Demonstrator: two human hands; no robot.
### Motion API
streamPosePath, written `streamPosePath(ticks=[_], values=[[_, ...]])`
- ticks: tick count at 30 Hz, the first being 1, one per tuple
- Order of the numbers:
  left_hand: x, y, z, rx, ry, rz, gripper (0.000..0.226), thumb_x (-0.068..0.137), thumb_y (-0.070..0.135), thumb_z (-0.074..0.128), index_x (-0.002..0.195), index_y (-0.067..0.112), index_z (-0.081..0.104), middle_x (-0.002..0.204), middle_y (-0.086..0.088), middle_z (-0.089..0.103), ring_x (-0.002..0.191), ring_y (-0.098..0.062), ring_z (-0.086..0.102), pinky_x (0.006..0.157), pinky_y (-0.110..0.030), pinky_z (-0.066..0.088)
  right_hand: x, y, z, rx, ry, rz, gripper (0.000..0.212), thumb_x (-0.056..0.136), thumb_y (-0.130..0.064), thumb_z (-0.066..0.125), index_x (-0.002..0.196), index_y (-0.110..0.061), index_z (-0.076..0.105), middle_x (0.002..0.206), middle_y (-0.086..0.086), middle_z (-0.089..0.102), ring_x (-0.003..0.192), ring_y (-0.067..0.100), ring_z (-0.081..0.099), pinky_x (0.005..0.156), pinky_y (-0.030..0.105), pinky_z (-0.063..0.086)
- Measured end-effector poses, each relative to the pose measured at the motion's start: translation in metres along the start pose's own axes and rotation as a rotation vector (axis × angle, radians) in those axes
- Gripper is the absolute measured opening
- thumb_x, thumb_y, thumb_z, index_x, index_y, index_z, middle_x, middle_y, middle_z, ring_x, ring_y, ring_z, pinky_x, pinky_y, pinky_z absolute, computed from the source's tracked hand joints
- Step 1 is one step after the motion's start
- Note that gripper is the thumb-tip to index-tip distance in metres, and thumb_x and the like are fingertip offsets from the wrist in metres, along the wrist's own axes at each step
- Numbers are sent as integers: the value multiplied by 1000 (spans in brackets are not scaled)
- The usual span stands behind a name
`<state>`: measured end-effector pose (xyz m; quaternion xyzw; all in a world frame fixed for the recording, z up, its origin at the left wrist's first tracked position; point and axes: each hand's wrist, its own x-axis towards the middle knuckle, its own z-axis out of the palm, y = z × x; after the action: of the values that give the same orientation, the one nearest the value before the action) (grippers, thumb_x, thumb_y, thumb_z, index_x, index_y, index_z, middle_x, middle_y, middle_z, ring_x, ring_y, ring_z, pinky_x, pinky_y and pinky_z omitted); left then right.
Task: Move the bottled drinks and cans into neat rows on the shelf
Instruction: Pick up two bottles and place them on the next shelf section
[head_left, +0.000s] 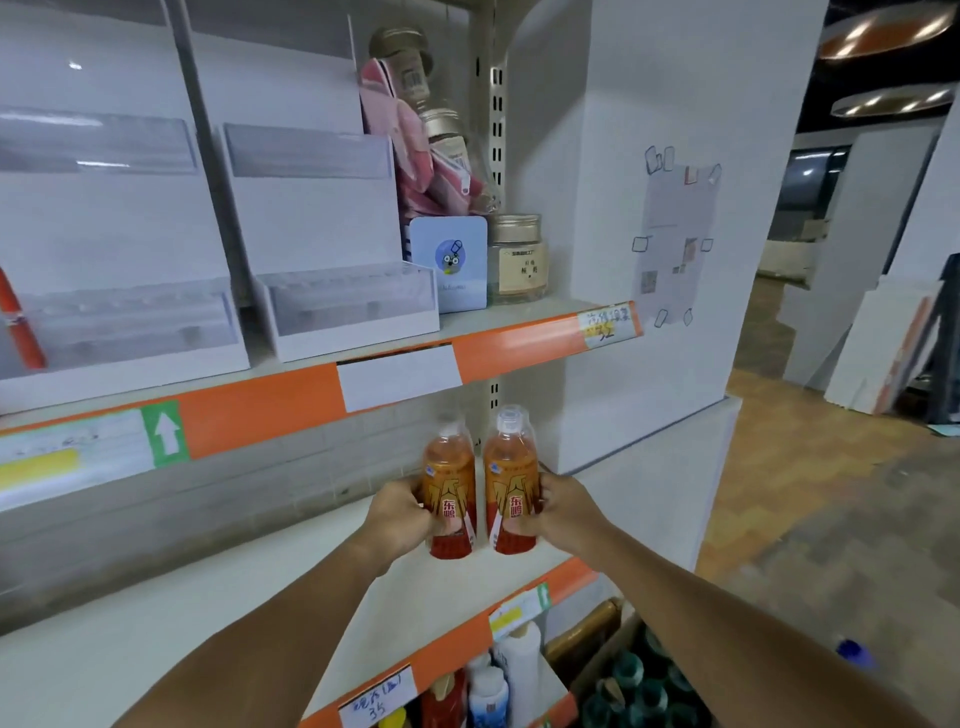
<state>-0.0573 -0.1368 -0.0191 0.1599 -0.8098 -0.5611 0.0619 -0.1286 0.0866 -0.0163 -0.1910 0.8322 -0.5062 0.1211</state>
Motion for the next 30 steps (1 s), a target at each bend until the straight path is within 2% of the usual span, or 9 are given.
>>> streamPosePath(ticks=[4,8,14,18,21,25,28,30], values=[[30,0,-3,15,23,-10,43,66,4,91,95,30,72,98,9,76,98,-13,70,94,-40,56,35,5,1,5,-11,10,56,67,-11,89,118,-20,68,108,-6,75,102,13,70,98,44,55],[53,-2,-7,67,53,-23,45,66,11,92,105,24,73,100,9,76,100,-16,69,85,-31,52,65,12,2,3,-16,22,54,66,-15,90,116,-20,69,107,-5,75,102,15,70,97,44,55],[74,-4,-5,110,84,-60,53,71,17,91,119,20,68,113,2,73,105,-19,65,91,-35,50,104,23,3,2,-44,20,51,66,-19,91,112,-25,70,106,-6,75,103,16,70,97,46,55],[88,-6,1,119,107,-93,54,72,18,91,120,19,67,120,-1,72,114,-24,64,97,-39,51,131,33,2,31,-100,22,52,61,-21,92,106,-30,69,107,-5,75,106,20,69,97,49,54],[98,-8,8,115,137,-114,53,70,16,91,118,18,68,119,-1,73,117,-26,64,96,-38,52,153,42,3,34,-132,3,45,58,-22,93,95,-33,70,102,-7,76,102,19,71,94,48,56],[110,-9,16,80,189,-143,55,68,12,92,118,15,69,120,-3,73,118,-27,64,100,-42,53,177,52,4,24,-194,-7,38,59,-16,94,84,-34,72,90,-14,77,93,13,73,84,41,61],[119,-12,20,49,228,-162,56,67,9,92,118,13,69,118,-3,73,117,-27,64,102,-45,52,193,57,5,-2,-227,-32,35,60,-18,94,79,-39,74,89,-16,77,84,6,74,68,27,61],[125,-13,21,33,254,-176,56,66,6,92,117,12,69,117,-3,73,116,-27,65,100,-43,53,203,59,6,-27,-234,-68,34,61,-20,94,77,-42,74,87,-18,76,78,0,73,62,19,58]])
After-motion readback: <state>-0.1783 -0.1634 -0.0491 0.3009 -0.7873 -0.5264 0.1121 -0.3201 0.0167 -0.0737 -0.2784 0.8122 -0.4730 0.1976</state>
